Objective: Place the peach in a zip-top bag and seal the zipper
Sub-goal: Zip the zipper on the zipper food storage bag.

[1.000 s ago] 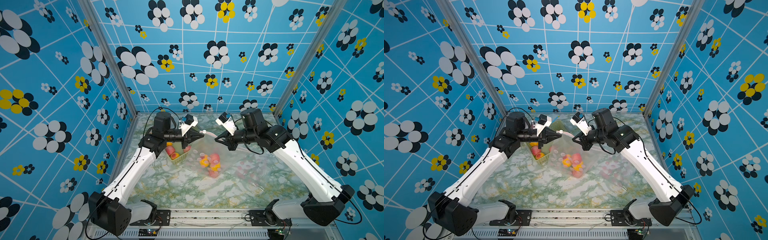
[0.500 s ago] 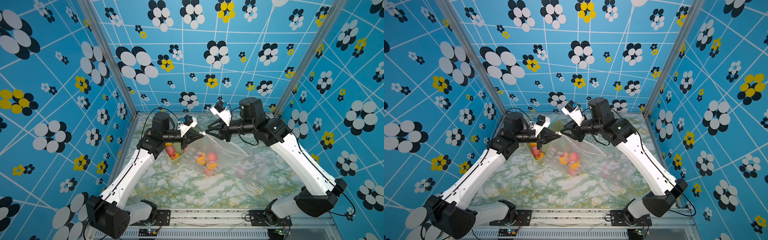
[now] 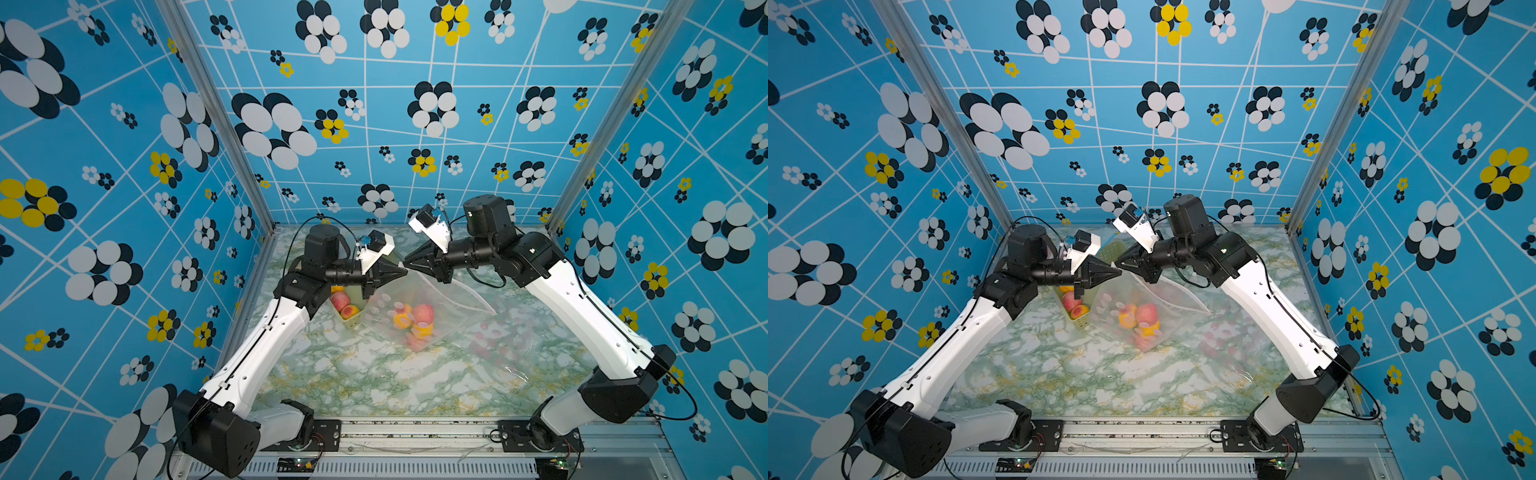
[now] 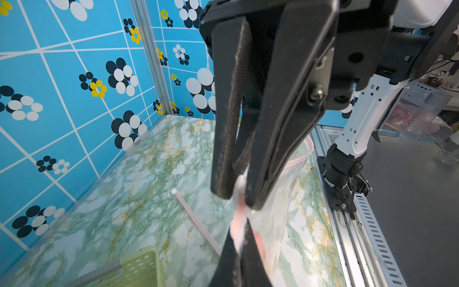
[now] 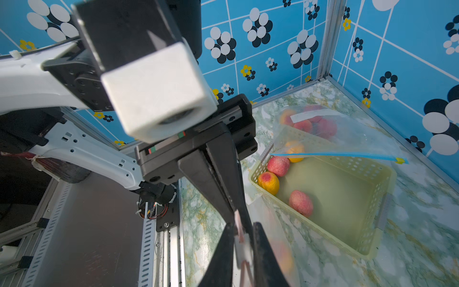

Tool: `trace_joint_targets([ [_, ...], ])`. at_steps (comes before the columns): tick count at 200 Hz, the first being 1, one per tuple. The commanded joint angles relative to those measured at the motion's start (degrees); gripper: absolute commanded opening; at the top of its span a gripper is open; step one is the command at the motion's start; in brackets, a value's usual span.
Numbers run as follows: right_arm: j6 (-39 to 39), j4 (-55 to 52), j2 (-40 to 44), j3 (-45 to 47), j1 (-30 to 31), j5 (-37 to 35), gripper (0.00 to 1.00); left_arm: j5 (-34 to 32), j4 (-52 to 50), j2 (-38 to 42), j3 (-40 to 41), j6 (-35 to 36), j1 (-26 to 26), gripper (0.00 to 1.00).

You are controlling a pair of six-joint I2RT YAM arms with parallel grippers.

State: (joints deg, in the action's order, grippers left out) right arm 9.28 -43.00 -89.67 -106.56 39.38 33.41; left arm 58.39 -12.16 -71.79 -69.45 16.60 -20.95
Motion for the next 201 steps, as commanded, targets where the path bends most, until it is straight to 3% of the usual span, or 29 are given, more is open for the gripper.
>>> trace_joint_targets([
  [1, 0.3, -1.1, 0.4, -0.9, 0.5, 0.4, 0.17, -0.3, 1.0, -0.3, 0.6, -1.6, 0.4, 0.0],
  [108, 0.3, -2.0, 0.4, 0.4, 0.6, -0.6, 0.21, -2.0, 2.8, -0.8, 0.8, -3.5, 0.5, 0.0],
  [152, 0.4, -2.1, 0.6, 0.7, 0.6, -1.2, 0.17, -2.1, 3.0, -0.7, 0.9, -3.7, 0.6, 0.0],
  [201, 1.1, -3.0, 0.8, 0.8, 0.7, -2.0, 0.01, -2.5, 3.0, -0.7, 0.9, -4.0, 0.9, 0.0],
])
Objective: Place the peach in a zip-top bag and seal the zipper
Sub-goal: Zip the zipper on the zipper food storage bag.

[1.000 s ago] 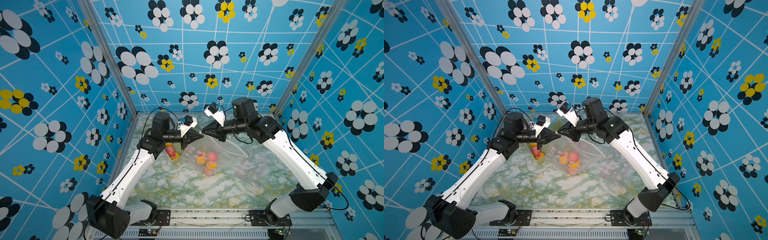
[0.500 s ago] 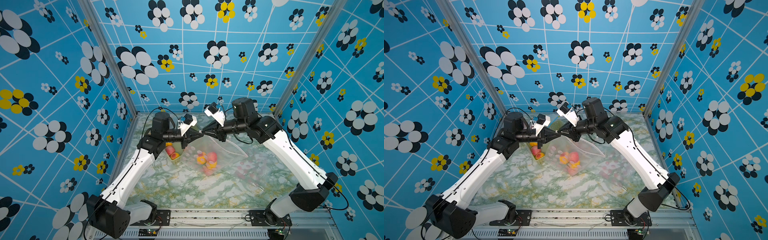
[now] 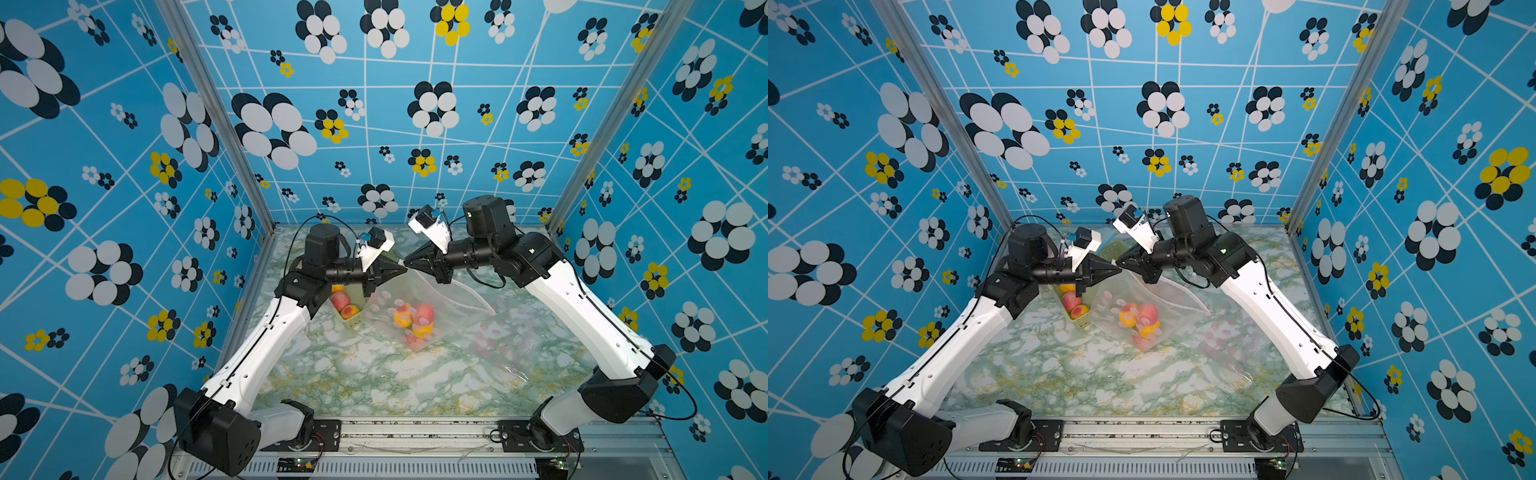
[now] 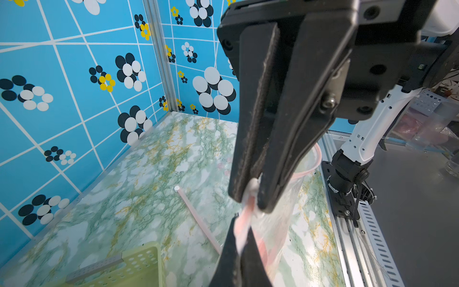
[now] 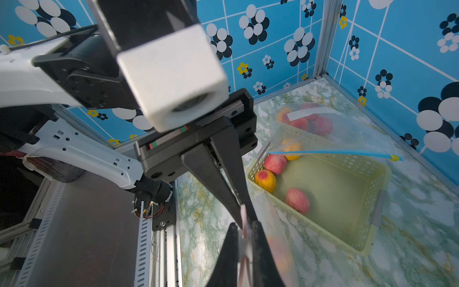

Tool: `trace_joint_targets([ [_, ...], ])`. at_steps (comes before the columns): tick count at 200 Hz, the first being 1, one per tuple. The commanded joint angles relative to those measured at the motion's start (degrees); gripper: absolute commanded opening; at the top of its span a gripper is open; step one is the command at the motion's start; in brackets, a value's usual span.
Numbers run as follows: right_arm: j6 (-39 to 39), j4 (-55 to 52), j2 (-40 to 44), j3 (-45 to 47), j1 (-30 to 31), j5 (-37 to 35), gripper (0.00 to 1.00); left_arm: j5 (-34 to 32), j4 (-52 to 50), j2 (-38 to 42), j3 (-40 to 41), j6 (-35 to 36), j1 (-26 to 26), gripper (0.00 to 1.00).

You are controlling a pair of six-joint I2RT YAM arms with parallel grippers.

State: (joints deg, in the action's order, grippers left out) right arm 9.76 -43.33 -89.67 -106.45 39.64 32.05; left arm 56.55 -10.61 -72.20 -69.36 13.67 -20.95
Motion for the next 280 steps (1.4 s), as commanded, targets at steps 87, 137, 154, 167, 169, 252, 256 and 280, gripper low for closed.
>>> trace_joint_targets([
  [87, 3.9, -6.4, 3.9, 2.1, 0.4, -5.4, 0.0, -1.6, 0.5, 0.6, 2.1, -1.5, 1.9, 0.0],
  [137, 5.0, -8.9, 5.1, 2.5, 0.3, -8.3, 0.0, -2.7, 1.0, 1.5, 3.0, -2.2, 3.3, 0.0],
  [154, 5.1, -9.2, 5.8, 3.0, 0.4, -9.5, 0.0, -3.3, 1.3, 1.9, 3.5, -2.5, 3.9, 0.0],
  [167, 5.3, -9.3, 6.5, 3.6, 0.3, -10.3, 0.0, -3.9, 2.0, 2.3, 3.9, -3.0, 4.3, 0.0],
  [169, 5.3, -9.3, 6.7, 3.8, 0.3, -10.5, 0.0, -3.9, 2.1, 2.3, 4.0, -3.2, 4.4, 0.0],
  [252, 4.0, -7.9, 11.6, 9.7, -0.3, -15.7, 0.0, -13.4, 6.8, 5.4, 7.1, -11.2, 7.5, 0.0],
  [256, 3.9, -7.7, 12.0, 10.1, -0.3, -15.8, 0.0, -14.0, 6.9, 5.7, 7.3, -11.7, 7.7, 0.0],
  [280, 3.0, -6.1, 13.7, 12.8, -1.3, -16.9, 0.0, -17.5, 7.4, 7.2, 8.3, -13.9, 8.8, 0.0],
])
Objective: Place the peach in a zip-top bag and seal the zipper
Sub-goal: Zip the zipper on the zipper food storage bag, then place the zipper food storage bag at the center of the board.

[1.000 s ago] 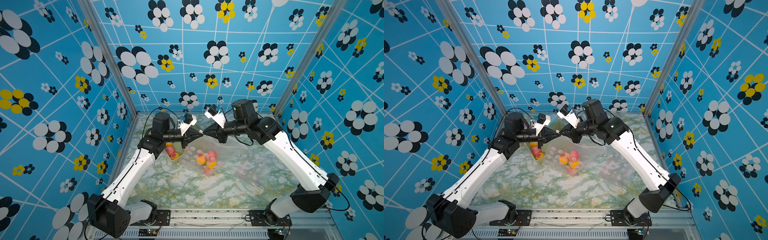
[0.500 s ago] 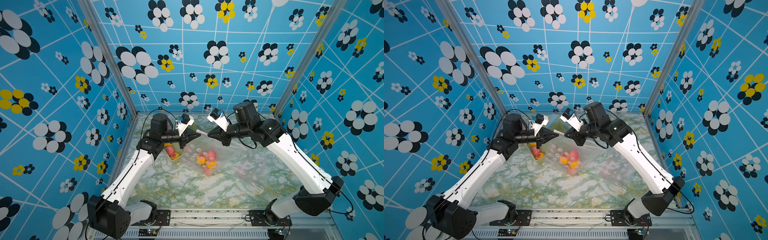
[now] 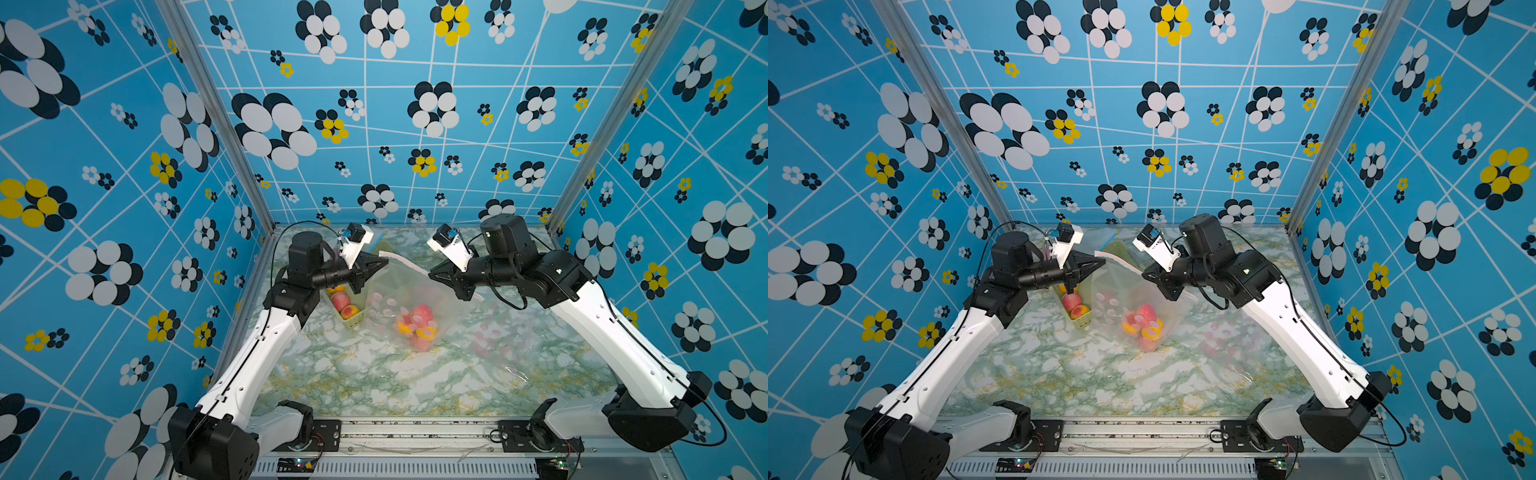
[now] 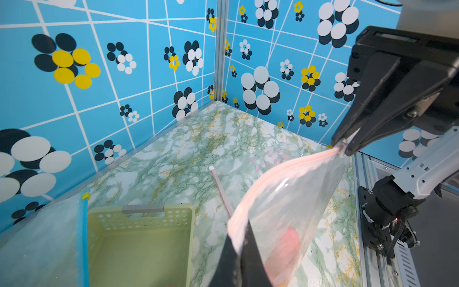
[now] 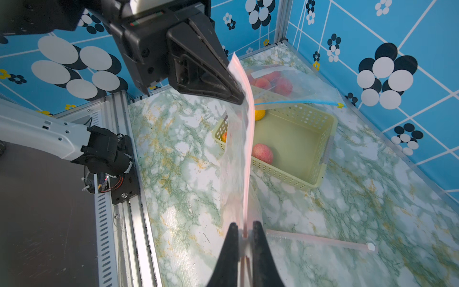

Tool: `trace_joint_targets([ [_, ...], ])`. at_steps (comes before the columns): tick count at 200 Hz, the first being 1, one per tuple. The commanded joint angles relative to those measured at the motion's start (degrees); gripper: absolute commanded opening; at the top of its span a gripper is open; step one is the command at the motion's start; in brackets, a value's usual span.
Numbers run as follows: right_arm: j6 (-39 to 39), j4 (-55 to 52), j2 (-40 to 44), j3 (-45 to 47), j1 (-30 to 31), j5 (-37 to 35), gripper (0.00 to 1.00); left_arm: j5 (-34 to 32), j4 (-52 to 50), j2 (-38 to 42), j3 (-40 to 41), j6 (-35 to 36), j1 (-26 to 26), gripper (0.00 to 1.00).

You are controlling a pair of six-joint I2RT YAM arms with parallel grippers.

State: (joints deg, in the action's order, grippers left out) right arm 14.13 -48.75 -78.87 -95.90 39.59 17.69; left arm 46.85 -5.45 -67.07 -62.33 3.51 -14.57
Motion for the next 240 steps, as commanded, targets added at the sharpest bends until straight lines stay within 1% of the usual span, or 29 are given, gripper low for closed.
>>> trace_joint_targets([
  [1, -1.4, -0.6, 3.0, 2.4, -1.3, -2.5, 0.0, -7.9, 2.2, 2.1, 1.3, -3.8, 2.5, 0.0],
  [19, -2.2, 0.4, 4.2, 3.8, -2.4, -3.2, 0.0, -10.1, 2.2, 3.1, 1.6, -5.3, 3.5, 0.0],
  [30, -2.9, 1.5, 5.1, 6.6, -3.3, -3.4, 0.0, -11.4, 2.2, 3.7, 1.7, -6.2, 4.1, 0.0],
  [73, -5.2, 4.3, 7.8, 10.2, -6.2, -4.0, 0.0, -13.2, 2.5, 5.6, 1.9, -7.7, 5.0, 0.0],
  [104, -6.6, 5.9, 8.3, 10.6, -6.9, -6.9, 0.0, -14.1, 2.3, 6.2, 1.8, -7.9, 5.0, 0.0],
  [132, -8.5, 7.1, 7.9, 9.4, -7.0, -9.8, 0.0, -12.8, 1.8, 6.4, 1.0, -8.7, 4.9, 0.0],
  [147, -9.1, 7.6, 7.7, 9.1, -7.1, -12.4, 0.0, -14.2, 2.1, 7.1, 1.1, -8.8, 4.9, 0.0],
  [164, -9.6, 8.3, 7.8, 9.2, -7.2, -13.7, 0.0, -15.4, 2.0, 7.6, 1.1, -8.7, 5.0, 0.0],
  [183, -10.5, 9.0, 7.4, 8.8, -7.3, -14.5, 0.0, -13.9, 1.6, 7.4, 0.3, -9.0, 4.7, 0.0],
  [198, -11.6, 9.8, 7.1, 8.4, -7.3, -14.9, 0.0, -13.3, 1.9, 7.2, -0.3, -9.3, 3.0, 0.0],
  [215, -13.2, 11.1, 6.7, 7.6, -7.3, -16.6, 0.0, -14.9, 3.0, 7.0, -1.0, -9.6, -0.7, 0.0],
  [227, -14.7, 11.7, 5.8, 6.4, -7.5, -19.7, 0.0, -16.9, 3.7, 6.1, -1.9, -9.9, -3.9, 0.0],
  [240, -16.6, 11.9, 4.2, 4.8, -7.9, -24.7, 0.0, -19.4, 4.6, 4.6, -3.3, -9.7, -7.5, 0.0],
])
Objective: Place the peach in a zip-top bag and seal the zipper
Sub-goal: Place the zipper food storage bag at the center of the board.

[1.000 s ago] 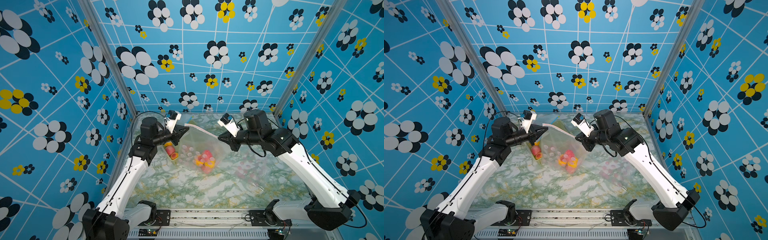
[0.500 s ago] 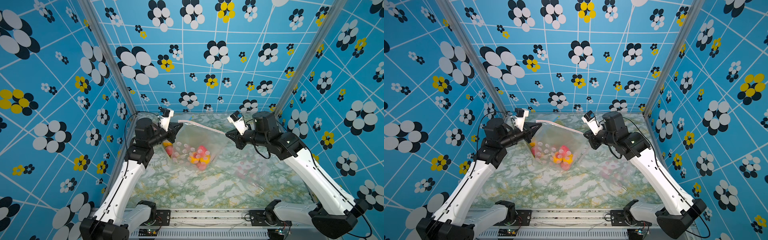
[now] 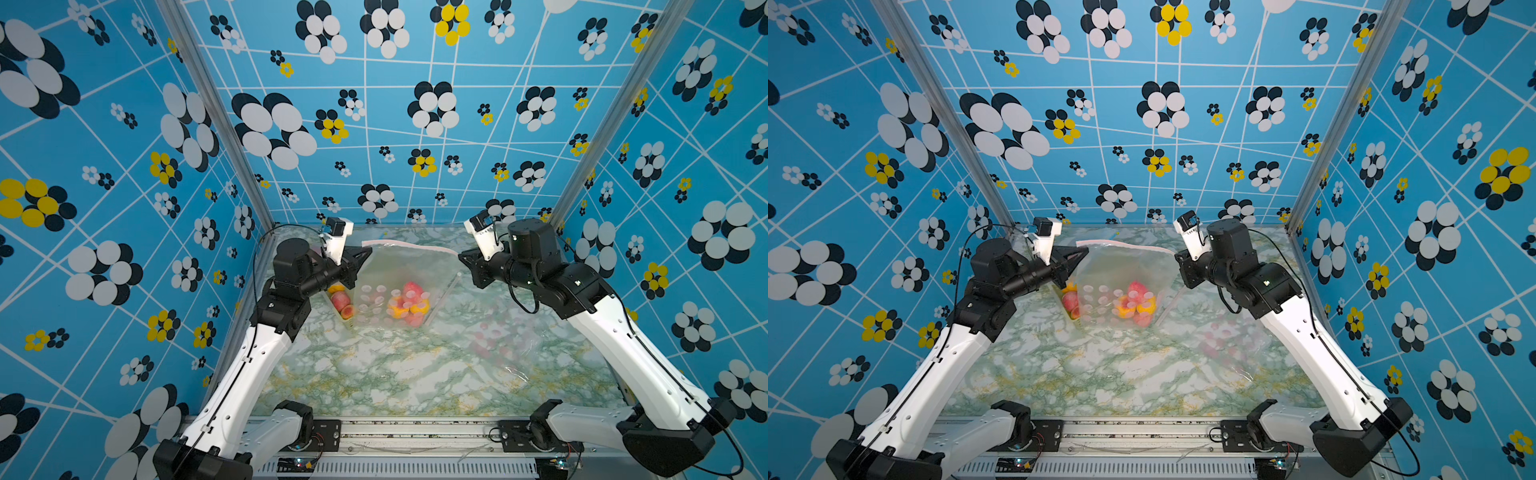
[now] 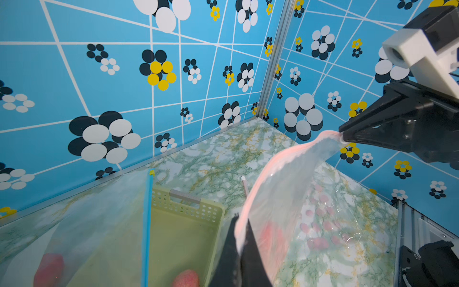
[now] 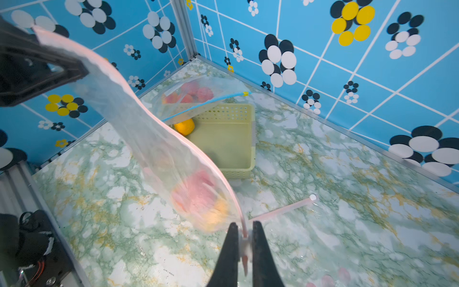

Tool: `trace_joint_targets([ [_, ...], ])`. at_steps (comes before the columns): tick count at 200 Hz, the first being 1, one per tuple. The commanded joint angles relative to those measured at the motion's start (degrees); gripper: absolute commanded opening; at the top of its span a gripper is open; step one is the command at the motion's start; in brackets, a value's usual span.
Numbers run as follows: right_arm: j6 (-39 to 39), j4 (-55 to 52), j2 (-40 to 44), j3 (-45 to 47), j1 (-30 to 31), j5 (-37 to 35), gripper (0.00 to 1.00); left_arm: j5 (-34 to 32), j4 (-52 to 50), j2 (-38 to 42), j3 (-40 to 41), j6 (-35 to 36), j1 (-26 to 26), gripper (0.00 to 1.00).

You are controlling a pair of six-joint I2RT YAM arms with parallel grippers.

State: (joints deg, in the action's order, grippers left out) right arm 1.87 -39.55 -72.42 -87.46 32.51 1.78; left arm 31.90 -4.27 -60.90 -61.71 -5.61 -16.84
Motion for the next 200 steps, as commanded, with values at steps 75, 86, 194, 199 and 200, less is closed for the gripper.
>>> trace_joint_targets([
  [75, -10.4, 3.9, -19.5, -24.9, -10.4, -17.0, 0.0, -14.7, 17.0, -20.3, -13.4, -3.4, -15.2, 0.0],
  [86, -10.9, 4.8, -22.8, -28.0, -11.7, -16.5, 0.0, -16.9, 18.4, -24.0, -15.2, -3.3, -15.6, 0.0],
  [194, -14.0, -3.4, -60.4, -72.0, -15.5, -9.7, 0.0, -24.7, 27.2, -44.7, -23.6, -11.2, -15.8, 0.0],
  [199, -14.5, -3.4, -61.0, -71.6, -15.5, -9.1, 0.01, -25.4, 27.6, -45.0, -23.1, -11.8, -15.7, 0.0],
  [200, -14.7, -3.3, -61.0, -71.5, -15.5, -9.0, 0.03, -25.6, 27.7, -44.9, -23.0, -11.9, -15.7, 0.0],
])
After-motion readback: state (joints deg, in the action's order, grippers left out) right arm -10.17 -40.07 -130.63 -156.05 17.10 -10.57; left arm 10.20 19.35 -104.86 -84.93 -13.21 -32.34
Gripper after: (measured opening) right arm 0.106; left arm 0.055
